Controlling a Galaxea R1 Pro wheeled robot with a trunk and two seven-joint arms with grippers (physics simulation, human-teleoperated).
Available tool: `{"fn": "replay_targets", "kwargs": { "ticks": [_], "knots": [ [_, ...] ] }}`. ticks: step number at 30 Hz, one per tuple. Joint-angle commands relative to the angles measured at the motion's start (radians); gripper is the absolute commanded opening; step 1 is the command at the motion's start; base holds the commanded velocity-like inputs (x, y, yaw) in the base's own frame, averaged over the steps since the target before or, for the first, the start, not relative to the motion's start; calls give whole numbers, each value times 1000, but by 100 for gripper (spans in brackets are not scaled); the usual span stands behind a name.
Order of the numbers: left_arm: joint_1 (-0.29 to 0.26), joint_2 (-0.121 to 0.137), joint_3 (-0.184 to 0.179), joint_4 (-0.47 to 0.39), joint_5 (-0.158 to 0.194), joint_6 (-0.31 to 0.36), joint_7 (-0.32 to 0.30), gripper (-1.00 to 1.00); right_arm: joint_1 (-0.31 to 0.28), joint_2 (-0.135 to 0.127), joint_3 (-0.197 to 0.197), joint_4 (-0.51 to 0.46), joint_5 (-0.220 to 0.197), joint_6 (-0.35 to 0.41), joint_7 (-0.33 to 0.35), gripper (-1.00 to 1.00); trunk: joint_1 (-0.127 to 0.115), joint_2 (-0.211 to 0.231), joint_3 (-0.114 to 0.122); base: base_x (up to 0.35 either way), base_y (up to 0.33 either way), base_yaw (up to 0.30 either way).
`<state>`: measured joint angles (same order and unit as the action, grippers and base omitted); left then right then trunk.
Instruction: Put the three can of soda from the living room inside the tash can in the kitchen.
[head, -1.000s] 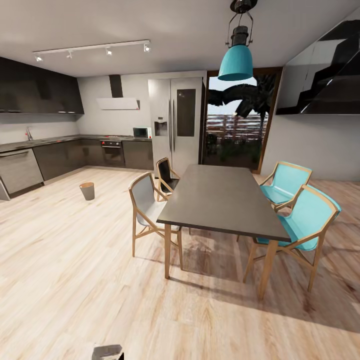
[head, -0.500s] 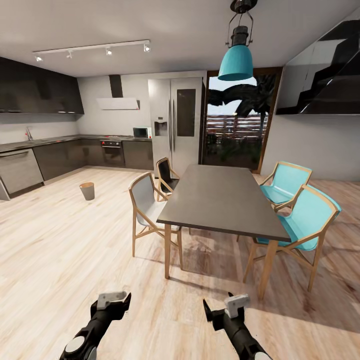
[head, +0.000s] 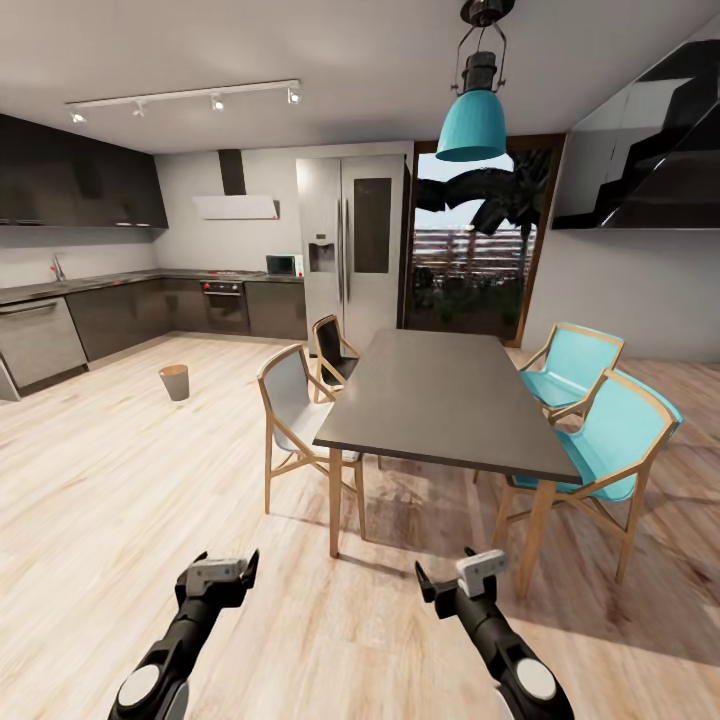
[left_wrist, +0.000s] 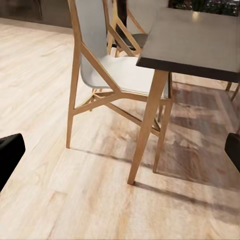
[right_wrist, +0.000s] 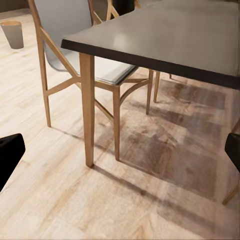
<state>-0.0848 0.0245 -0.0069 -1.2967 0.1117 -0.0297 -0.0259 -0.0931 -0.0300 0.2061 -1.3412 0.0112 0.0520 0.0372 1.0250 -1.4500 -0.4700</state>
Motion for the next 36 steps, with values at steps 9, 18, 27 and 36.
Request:
{"fn": "replay_targets", "kwargs": {
  "ticks": [9, 18, 27, 36],
  "knots": [
    [49, 6, 6, 6, -3, -99, -4, 100, 123, -16, -17, -72, 2, -48, 0, 100, 0, 0, 0, 0, 0, 0],
    [144, 27, 1, 6, -2, -161, -2, 100, 173, -53, -42, -74, -1, -55, 0, 100, 0, 0, 0, 0, 0, 0],
    [152, 28, 3, 109, -2, -169, 1, 100, 183, -60, -93, -52, -11, -55, 0, 100, 0, 0, 0, 0, 0, 0],
    [152, 26, 2, 148, -1, -168, 1, 100, 183, -58, -134, -42, -13, -55, 0, 100, 0, 0, 0, 27, 0, 0]
  ]
}}
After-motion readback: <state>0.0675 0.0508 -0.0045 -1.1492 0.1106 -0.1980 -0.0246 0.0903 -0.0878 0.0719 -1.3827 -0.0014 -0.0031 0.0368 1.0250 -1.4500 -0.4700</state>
